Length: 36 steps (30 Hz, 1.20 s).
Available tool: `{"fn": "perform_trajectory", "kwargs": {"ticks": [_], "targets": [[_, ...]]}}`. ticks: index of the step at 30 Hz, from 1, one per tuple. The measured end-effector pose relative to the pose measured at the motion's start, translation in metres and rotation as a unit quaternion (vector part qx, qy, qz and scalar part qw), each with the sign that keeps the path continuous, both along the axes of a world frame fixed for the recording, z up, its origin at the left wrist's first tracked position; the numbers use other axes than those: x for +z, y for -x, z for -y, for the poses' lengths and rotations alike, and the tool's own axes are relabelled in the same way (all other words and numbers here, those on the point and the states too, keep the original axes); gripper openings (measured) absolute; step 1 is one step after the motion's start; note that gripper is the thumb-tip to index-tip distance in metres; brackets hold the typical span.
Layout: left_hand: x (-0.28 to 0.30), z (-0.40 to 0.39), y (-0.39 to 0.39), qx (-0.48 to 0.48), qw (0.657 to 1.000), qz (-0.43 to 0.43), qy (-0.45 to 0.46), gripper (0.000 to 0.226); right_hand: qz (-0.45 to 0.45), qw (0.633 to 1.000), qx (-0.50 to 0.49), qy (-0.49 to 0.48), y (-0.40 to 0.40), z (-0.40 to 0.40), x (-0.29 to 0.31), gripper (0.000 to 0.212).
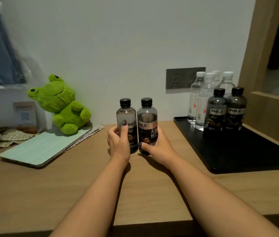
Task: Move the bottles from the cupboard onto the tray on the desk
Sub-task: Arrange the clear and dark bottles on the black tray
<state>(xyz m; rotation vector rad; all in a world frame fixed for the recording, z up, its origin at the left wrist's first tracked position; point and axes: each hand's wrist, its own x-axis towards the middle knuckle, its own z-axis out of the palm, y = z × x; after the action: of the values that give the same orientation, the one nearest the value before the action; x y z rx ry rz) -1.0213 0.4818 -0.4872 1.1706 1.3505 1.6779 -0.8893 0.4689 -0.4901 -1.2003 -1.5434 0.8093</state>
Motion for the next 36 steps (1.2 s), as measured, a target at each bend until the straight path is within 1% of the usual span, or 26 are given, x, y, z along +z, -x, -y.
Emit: {"fn": "perform_trajectory", "kwargs": {"ticks": [3,5,6,8,10,12,14,15,16,17,18,20,21,24,25,26,27,31,34,36], "targets": [[0.002,0.010,-0.006,0.042,0.998,-0.032,-0.038,0.080,0.013,0.998,-0.055,-0.027,0.001,0.002,0.000,0.066],[0.003,0.014,-0.008,0.112,0.990,-0.059,-0.056,0.077,0.002,0.992,-0.108,-0.063,0.000,0.003,0.000,0.071],[0.003,0.017,-0.009,0.141,0.984,-0.088,-0.058,0.075,-0.010,0.988,-0.130,-0.078,0.000,0.004,0.000,0.073],[0.001,0.022,-0.014,0.170,0.972,-0.151,-0.065,0.072,-0.026,0.980,-0.167,-0.102,-0.001,0.006,0.002,0.075],[-0.002,0.026,-0.022,0.179,0.951,-0.226,-0.113,0.073,-0.033,0.972,-0.199,-0.118,-0.002,0.006,0.005,0.078],[-0.003,0.033,-0.032,0.183,0.926,-0.281,-0.175,0.072,-0.070,0.963,-0.219,-0.140,-0.004,0.009,0.010,0.081],[-0.001,0.041,-0.045,0.173,0.910,-0.301,-0.227,0.069,-0.133,0.953,-0.225,-0.153,-0.006,0.014,0.015,0.078],[-0.001,0.045,-0.051,0.164,0.908,-0.300,-0.241,0.068,-0.153,0.950,-0.228,-0.148,-0.008,0.015,0.017,0.075],[-0.001,0.049,-0.056,0.158,0.909,-0.296,-0.246,0.067,-0.158,0.949,-0.232,-0.141,-0.011,0.019,0.019,0.074],[-0.002,0.051,-0.060,0.155,0.909,-0.301,-0.242,0.067,-0.159,0.950,-0.234,-0.135,-0.017,0.017,0.020,0.077],[-0.004,0.052,-0.061,0.154,0.904,-0.322,-0.237,0.069,-0.164,0.950,-0.229,-0.132,-0.025,0.016,0.020,0.079],[-0.010,0.051,-0.061,0.135,0.878,-0.398,-0.229,0.079,-0.180,0.953,-0.214,-0.116,-0.045,0.016,0.022,0.084],[-0.012,0.052,-0.062,0.118,0.862,-0.435,-0.231,0.083,-0.175,0.953,-0.214,-0.126,-0.058,0.019,0.024,0.085],[-0.012,0.057,-0.069,0.066,0.801,-0.528,-0.274,0.079,-0.124,0.933,-0.237,-0.241,-0.100,0.037,0.032,0.070],[-0.011,0.057,-0.073,0.049,0.781,-0.552,-0.288,0.077,-0.114,0.932,-0.238,-0.249,-0.115,0.042,0.033,0.069],[-0.010,0.057,-0.078,0.034,0.769,-0.568,-0.292,0.076,-0.104,0.934,-0.239,-0.243,-0.130,0.048,0.035,0.067],[-0.010,0.056,-0.082,0.025,0.767,-0.573,-0.288,0.076,-0.094,0.938,-0.242,-0.229,-0.145,0.050,0.033,0.066],[-0.010,0.048,-0.099,0.014,0.787,-0.570,-0.235,0.074,-0.062,0.946,-0.267,-0.174,-0.189,0.058,0.024,0.059],[-0.010,0.036,-0.116,0.016,0.790,-0.579,-0.202,0.067,0.000,0.947,-0.290,-0.136,-0.195,0.048,0.025,0.057],[-0.009,0.028,-0.130,0.016,0.804,-0.567,-0.177,0.063,0.037,0.950,-0.290,-0.107,-0.195,0.040,0.024,0.061]]}}
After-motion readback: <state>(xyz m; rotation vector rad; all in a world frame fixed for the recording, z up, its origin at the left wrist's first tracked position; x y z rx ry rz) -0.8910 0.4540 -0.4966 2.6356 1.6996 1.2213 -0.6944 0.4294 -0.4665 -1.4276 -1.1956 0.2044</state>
